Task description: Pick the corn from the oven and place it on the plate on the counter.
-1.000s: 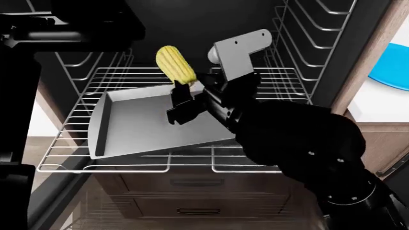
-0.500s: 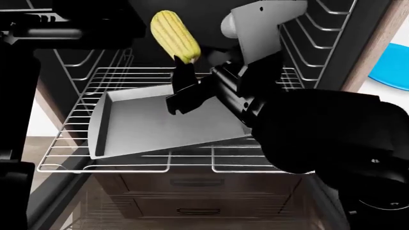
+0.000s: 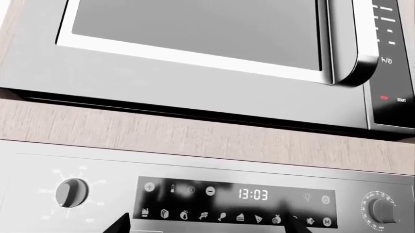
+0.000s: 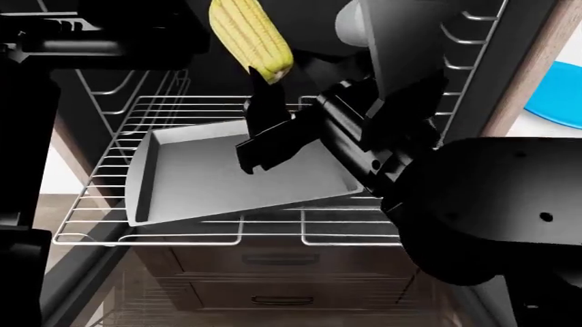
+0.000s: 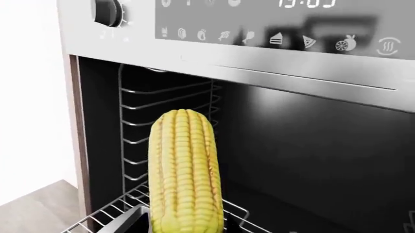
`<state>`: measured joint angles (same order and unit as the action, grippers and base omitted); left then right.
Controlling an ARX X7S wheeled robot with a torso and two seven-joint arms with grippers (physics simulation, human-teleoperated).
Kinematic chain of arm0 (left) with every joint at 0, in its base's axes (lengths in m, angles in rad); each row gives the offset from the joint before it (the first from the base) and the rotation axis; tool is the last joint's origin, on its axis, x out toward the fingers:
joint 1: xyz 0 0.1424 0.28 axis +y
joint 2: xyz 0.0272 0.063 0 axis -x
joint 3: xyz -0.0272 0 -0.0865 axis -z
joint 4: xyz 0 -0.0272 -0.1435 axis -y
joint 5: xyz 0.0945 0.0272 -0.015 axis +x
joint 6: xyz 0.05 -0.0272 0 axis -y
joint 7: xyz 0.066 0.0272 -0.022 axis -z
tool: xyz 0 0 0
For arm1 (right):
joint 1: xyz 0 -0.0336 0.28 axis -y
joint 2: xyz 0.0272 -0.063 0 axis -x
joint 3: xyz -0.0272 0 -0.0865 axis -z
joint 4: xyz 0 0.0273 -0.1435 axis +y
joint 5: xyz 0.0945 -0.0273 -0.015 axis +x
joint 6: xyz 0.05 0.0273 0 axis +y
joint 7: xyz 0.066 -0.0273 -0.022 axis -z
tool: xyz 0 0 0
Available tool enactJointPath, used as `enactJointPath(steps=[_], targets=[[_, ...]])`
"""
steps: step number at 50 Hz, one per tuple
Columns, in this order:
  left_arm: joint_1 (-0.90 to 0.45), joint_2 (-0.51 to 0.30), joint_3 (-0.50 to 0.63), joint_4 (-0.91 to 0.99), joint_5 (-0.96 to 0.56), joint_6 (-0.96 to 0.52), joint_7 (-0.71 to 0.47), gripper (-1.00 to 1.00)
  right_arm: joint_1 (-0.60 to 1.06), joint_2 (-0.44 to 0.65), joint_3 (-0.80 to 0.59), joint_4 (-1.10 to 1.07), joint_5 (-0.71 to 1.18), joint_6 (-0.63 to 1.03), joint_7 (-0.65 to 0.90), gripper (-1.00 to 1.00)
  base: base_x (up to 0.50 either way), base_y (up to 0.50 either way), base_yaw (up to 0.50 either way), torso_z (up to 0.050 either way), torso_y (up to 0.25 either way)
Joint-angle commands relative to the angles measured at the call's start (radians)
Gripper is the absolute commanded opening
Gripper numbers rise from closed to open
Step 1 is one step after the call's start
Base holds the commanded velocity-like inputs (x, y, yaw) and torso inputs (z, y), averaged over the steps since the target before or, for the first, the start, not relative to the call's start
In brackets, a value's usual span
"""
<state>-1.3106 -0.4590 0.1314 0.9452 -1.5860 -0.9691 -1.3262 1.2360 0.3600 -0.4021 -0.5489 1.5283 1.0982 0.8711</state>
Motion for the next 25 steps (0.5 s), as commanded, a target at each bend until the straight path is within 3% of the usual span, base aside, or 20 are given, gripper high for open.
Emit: enactJointPath(steps=[1,25], targets=[[-0.006,-0.003,0.006,0.002,-0.006,0.004,-0.008,1.0,0.027,0.011,0.015,-0.04,0.062,0.012,0.067,-1.0,0.0,0.0,0.0,0.0,0.0],[-0.016,-0.006,0.017,-0.001,-0.01,0.015,-0.014,1.0,0.134,0.011,0.014,-0.061,0.188,0.0,0.169,-1.0,0.0,0.0,0.0,0.0,0.0]])
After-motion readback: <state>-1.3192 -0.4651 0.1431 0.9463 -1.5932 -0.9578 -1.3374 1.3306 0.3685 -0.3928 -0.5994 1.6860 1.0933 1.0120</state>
